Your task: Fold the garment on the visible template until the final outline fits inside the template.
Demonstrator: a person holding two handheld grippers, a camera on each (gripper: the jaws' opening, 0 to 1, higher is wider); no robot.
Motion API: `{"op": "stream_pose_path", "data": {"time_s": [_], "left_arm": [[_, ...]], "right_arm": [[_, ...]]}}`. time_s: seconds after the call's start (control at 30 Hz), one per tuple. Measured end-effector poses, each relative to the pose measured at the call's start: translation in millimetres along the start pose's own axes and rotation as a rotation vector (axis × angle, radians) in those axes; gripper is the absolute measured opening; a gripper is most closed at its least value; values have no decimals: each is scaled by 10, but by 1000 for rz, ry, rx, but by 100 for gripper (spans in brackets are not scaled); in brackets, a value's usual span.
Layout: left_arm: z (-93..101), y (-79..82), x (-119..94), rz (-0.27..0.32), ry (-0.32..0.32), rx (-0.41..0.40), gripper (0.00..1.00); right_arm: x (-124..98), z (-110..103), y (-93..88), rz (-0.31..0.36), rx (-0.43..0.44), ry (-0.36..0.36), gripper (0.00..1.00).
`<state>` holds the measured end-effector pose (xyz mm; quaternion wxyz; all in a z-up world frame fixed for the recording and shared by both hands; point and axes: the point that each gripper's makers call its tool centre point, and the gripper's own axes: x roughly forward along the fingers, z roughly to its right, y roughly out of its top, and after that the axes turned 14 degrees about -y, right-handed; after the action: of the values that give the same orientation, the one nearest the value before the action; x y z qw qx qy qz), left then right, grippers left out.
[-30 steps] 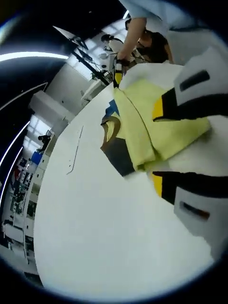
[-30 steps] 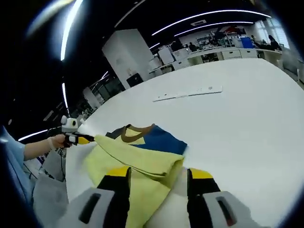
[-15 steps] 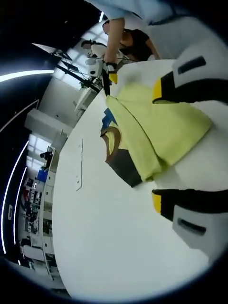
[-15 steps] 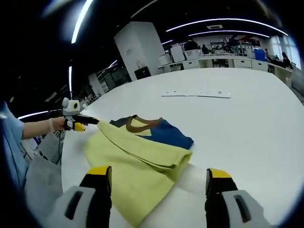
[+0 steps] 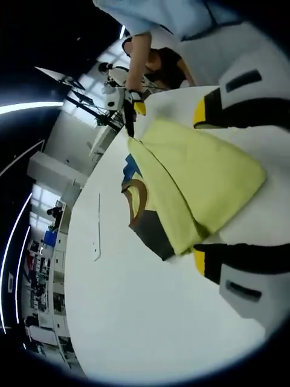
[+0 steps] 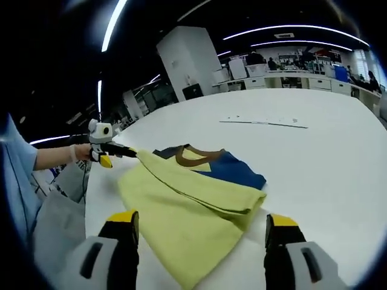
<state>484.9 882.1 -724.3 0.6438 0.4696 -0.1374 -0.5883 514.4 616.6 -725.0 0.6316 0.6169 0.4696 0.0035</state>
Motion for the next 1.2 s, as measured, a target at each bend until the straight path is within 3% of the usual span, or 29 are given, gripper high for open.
{"op": "stream_pose_path", "data": {"time_s": [0.27, 0.6, 0.93, 1.2], "left_arm": [[20, 6, 84, 11, -25, -11, 73], [-43, 133, 223, 59, -42, -25, 72], [-261, 293, 266, 128, 1, -47, 75], [-379, 310, 243, 145, 33, -63, 77]], "right_arm": [[35, -120, -51, -13, -3, 38, 81], [218, -217, 58, 4, 7, 74, 81], [431, -65, 223, 27, 12, 39, 81], [520, 55, 241, 25, 32, 13, 79]]}}
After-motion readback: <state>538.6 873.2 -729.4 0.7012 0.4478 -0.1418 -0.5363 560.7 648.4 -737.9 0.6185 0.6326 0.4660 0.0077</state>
